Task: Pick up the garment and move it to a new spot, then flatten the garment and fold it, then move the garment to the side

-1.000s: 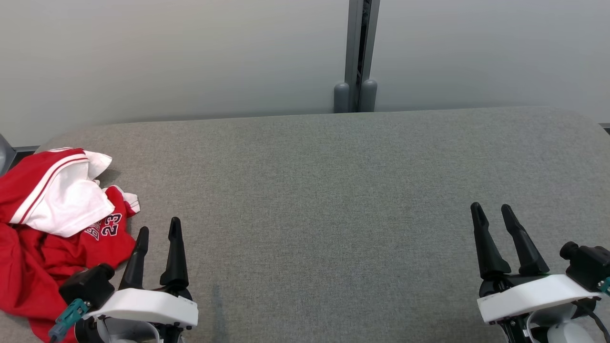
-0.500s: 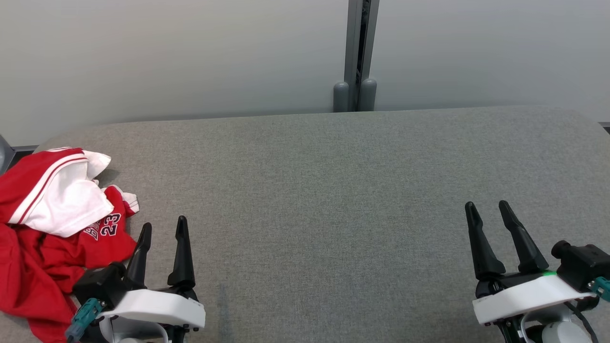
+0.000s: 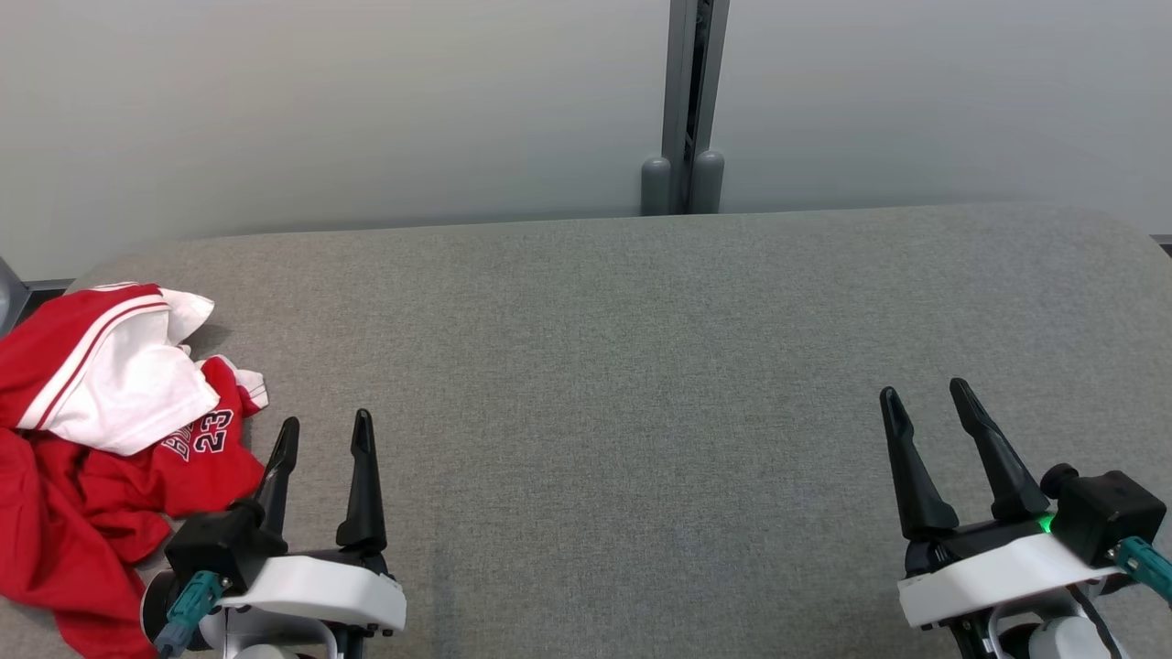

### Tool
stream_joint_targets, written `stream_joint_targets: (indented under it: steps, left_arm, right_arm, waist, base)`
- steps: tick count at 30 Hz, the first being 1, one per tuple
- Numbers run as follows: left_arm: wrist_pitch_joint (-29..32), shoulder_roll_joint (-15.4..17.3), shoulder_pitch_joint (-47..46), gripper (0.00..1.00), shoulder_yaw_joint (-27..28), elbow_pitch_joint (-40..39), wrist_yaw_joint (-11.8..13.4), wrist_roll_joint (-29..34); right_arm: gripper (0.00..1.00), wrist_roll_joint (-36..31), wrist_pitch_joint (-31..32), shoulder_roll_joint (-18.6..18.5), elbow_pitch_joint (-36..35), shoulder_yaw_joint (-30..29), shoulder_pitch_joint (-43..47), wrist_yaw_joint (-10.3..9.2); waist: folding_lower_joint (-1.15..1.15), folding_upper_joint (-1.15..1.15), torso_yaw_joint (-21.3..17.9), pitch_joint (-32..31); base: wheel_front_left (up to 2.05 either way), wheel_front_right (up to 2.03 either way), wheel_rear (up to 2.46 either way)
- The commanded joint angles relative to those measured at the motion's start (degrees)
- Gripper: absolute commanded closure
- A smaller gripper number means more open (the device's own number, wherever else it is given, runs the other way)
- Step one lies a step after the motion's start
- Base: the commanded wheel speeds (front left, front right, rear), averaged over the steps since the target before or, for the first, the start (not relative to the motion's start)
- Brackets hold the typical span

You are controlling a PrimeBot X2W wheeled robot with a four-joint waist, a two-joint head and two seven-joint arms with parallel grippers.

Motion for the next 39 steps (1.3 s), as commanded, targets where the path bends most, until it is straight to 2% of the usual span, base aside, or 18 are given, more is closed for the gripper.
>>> stream_joint_targets:
  steps: [1, 20, 39]
  left_arm:
    - [-0.5, 0.33, -0.66, 0.0, -0.28, -0.3, 0.61, 1.57]
    - [-2.41, 0.39, -0.66, 0.0, -1.59, 0.39, 1.73, 7.72]
    - [-2.3, 0.38, -0.81, 0.0, -2.11, 0.93, 1.93, 6.49]
  right_arm:
    - [0.0, -1.56, -0.65, -0.44, -0.43, 0.02, -0.56, 0.11]
    - [0.0, -8.11, -1.89, -0.67, -1.24, 0.77, -0.21, 0.12]
    - [0.0, -7.2, -1.31, -0.68, -1.2, 0.83, -0.02, 0.11]
  waist:
    - [0.0, 0.0, 0.05, -0.08]
    - [0.0, 0.0, 0.14, -0.51]
    - [0.0, 0.0, 0.85, -0.41]
  base:
    - [0.0, 0.0, 0.0]
    - [0.0, 0.0, 0.0]
    - [0.0, 0.0, 0.0]
